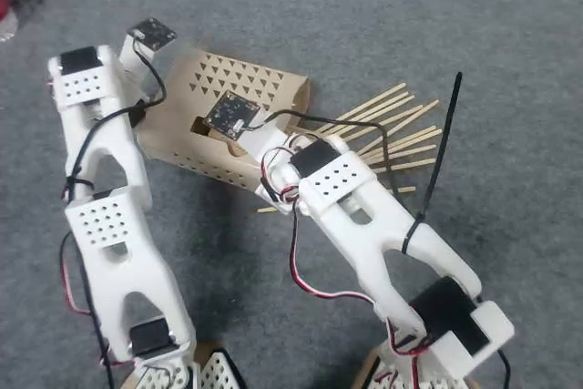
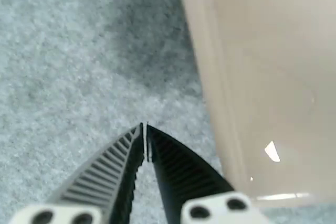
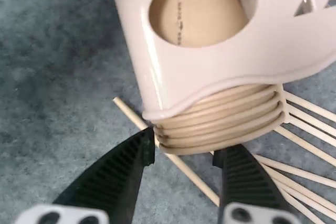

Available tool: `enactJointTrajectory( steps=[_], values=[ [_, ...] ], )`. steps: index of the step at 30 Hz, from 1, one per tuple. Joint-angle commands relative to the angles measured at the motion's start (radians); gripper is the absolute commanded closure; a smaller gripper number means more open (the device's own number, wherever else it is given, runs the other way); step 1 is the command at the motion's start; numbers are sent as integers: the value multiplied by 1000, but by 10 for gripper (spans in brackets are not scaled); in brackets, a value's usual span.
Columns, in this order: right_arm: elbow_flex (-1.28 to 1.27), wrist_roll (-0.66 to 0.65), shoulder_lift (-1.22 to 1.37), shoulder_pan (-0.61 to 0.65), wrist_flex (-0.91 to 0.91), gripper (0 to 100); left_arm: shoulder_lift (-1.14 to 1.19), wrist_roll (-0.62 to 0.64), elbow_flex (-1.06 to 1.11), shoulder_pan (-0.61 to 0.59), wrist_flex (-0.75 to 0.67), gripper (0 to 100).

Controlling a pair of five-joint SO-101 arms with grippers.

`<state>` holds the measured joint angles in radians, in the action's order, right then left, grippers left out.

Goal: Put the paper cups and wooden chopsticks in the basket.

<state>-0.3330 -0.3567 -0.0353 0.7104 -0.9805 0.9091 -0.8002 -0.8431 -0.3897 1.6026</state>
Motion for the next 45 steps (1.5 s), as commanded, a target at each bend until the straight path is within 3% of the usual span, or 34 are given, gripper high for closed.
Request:
enactJointTrajectory(
  steps=[1, 11, 17, 23, 33, 45],
  values=[
    [71, -17, -12, 1, 67, 801, -15, -15, -5, 95, 63, 984],
    [201, -18, -13, 41, 77, 801, -15, -12, -12, 189, 92, 985],
    [255, -21, -21, 47, 68, 812, -17, -9, -13, 186, 94, 985],
    [365, -112, -10, 91, 18, 879, -91, -11, -22, 120, 89, 985],
    [600, -175, 139, 177, -30, 884, -140, -61, -16, -77, 49, 985],
    [1280, -215, 611, 183, -259, 879, -51, -140, -22, -296, -48, 985]
  ],
)
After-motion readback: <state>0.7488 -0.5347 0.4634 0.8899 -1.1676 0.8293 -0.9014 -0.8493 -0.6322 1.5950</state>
